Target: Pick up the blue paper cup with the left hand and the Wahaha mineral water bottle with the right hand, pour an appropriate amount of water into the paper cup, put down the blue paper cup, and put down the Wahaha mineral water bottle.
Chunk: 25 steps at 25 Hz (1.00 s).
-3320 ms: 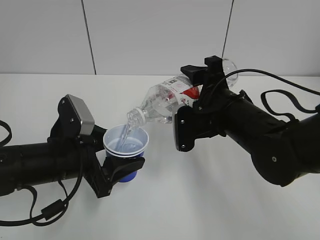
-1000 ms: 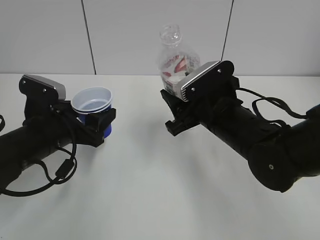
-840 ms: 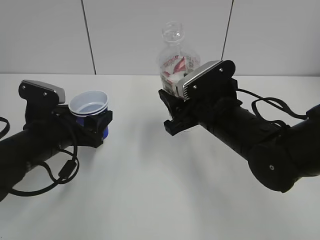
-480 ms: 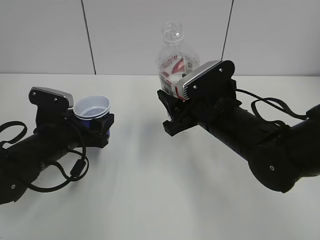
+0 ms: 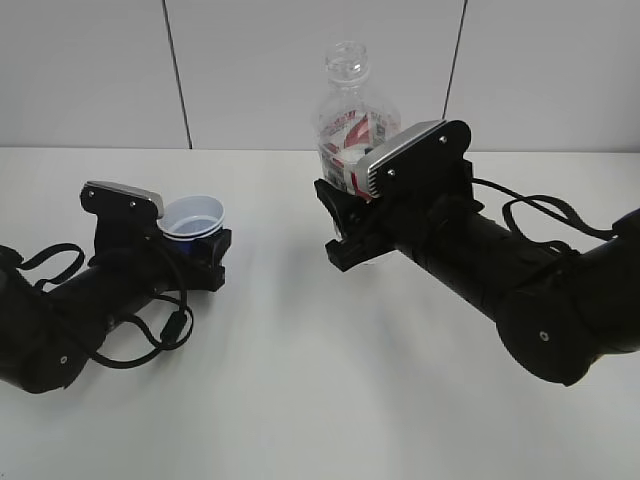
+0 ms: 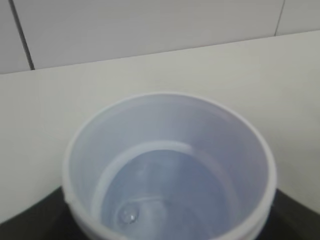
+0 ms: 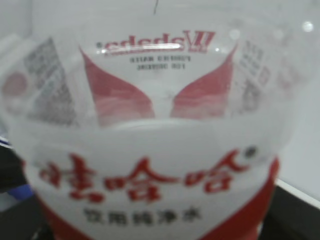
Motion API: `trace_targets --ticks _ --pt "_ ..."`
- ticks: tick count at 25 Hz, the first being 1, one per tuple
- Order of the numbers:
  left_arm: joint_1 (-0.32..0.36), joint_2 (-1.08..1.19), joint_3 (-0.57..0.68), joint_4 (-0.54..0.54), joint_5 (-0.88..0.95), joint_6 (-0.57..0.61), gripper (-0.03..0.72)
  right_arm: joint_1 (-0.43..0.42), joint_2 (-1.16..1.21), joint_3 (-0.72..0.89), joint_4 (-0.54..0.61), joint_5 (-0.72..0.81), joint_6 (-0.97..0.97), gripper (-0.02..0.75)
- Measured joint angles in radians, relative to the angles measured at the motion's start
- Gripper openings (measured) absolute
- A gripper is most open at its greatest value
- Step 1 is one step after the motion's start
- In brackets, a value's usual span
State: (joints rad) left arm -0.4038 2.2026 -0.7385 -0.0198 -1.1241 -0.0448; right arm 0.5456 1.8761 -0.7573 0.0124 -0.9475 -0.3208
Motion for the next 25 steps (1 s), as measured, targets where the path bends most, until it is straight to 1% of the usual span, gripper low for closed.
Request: trace_targets --ticks 5,22,25 --pt "0.028 0.028 -0.032 0.000 -0.006 0.000 0.539 0.000 0.000 0.000 0.000 0.000 0.001 0.496" --pt "0.028 0.049 -0.040 0.003 -0.033 0.000 0.539 0.000 0.000 0.000 0.000 -0.002 0.006 0.496" --pt "0.028 0.049 -0.040 0.003 -0.033 0.000 0.554 0.000 0.000 0.000 0.000 -0.002 0.006 0.496"
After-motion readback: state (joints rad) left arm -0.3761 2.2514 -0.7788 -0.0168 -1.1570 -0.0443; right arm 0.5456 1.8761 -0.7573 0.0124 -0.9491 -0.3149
